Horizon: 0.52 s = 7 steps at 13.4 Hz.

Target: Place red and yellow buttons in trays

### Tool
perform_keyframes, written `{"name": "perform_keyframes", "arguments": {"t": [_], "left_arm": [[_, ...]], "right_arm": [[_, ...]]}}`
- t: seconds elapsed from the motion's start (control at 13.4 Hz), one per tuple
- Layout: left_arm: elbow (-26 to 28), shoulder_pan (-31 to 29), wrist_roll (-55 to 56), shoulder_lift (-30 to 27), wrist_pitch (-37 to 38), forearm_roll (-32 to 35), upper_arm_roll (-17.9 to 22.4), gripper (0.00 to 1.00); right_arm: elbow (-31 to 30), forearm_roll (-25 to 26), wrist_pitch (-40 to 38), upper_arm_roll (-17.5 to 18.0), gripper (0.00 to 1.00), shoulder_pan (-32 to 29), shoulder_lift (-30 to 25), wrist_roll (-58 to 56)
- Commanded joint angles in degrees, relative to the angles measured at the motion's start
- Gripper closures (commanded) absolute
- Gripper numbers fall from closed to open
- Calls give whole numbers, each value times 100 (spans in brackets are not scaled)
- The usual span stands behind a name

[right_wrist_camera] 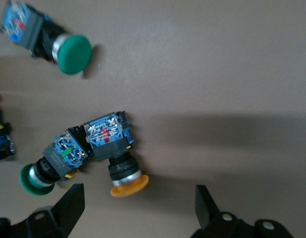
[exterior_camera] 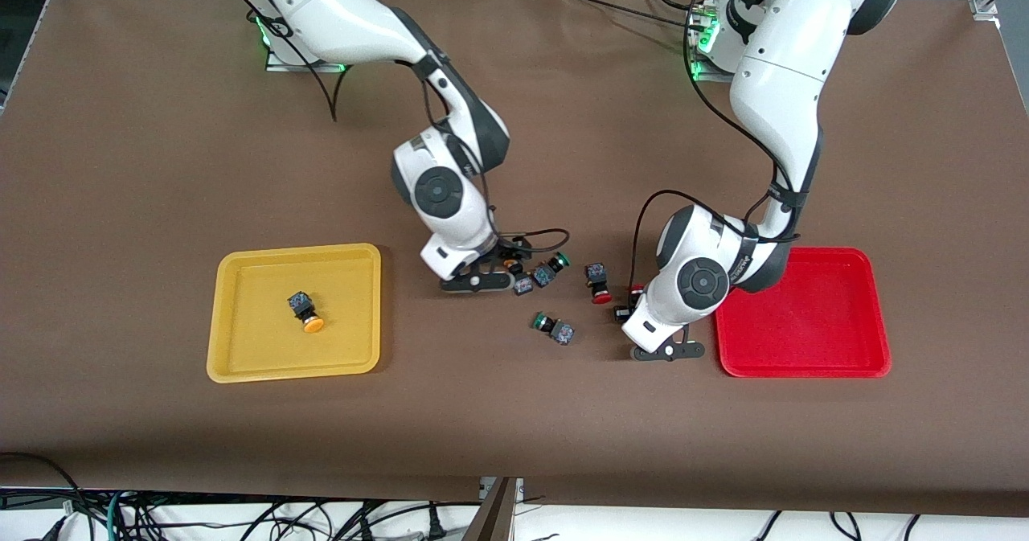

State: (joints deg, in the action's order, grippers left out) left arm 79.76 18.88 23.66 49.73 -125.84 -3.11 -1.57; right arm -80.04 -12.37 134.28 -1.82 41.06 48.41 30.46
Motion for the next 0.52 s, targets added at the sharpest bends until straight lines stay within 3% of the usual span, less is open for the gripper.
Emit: {"name": "perform_keyframes", "arguments": {"t": [0.0,0.22,0.45], "left_arm": [[189,-375,-499,-560,567,65,-45,100],[268,-1051,-1737,-841,1016,65,-45,100],[916,-1754,-2865,-1184,1000,65,-45,100]], "right_arm": [[182,121,132,-72,1,-20,160,108],[182,147,492,-81,1,182,344,530],[173,305,678,-73,6,244,459,654]]}}
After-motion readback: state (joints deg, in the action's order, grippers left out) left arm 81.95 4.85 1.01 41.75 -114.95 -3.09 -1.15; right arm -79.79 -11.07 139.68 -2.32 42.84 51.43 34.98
